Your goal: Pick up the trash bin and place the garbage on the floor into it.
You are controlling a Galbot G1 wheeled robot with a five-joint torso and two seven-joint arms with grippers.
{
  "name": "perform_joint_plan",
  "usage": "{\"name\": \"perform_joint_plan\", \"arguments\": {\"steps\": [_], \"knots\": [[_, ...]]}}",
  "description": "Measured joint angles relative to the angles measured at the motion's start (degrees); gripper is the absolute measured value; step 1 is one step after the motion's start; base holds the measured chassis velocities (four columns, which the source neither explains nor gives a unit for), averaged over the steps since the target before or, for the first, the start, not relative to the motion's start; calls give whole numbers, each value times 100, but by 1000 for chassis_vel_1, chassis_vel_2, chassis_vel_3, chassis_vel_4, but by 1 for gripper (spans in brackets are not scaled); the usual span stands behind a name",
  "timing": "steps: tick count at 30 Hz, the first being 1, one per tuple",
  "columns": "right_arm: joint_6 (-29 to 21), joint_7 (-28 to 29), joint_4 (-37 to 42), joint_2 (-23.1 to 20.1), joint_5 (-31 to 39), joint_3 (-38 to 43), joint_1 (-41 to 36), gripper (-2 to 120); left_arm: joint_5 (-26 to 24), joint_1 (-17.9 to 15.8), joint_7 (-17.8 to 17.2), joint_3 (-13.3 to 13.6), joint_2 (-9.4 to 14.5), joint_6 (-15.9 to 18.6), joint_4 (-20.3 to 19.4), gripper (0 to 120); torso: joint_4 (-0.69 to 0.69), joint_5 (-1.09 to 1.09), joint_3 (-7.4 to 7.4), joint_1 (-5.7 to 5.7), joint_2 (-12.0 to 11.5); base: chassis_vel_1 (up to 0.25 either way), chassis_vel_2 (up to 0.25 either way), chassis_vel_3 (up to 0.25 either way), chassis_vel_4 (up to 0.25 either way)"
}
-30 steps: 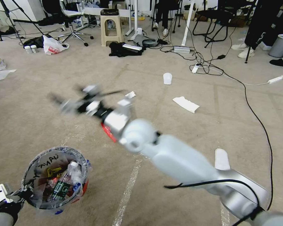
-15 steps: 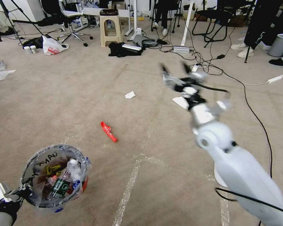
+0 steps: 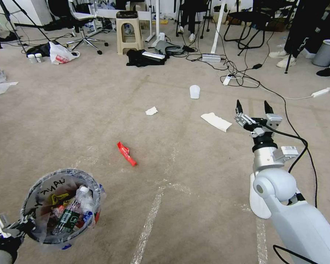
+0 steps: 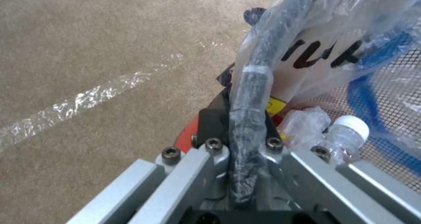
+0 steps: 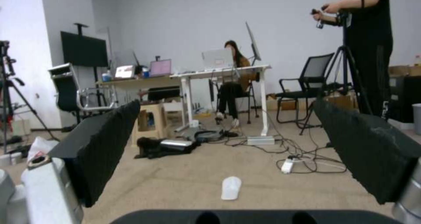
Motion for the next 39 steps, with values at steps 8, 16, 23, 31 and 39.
{"name": "perform_joint_plan", "arguments": {"steps": [8,16,23,31,39], "knots": [[85,2,-94,221,-265,98,-204,100,34,-35,14,19,-67,-18,-9,0,0,0,1,0,0,0,0,0,0],[420,-91,-93,317,-263,378,-711,100,36,-104,21,7,-158,-24,-47,0,-1,-1,0,0,0,0,0,0,0],[638,-144,-113,414,-285,535,-1058,100,64,-105,50,16,-175,-42,-8,0,-1,0,1,0,0,0,0,0,0],[841,-217,-155,562,-373,634,-1319,100,76,-83,86,28,-170,-69,7,0,0,-1,0,0,0,0,0,0,0],[1321,-408,-289,731,-610,801,-1791,99,88,-115,104,63,-170,-84,57,0,-2,0,0,0,0,0,0,0,0]]}}
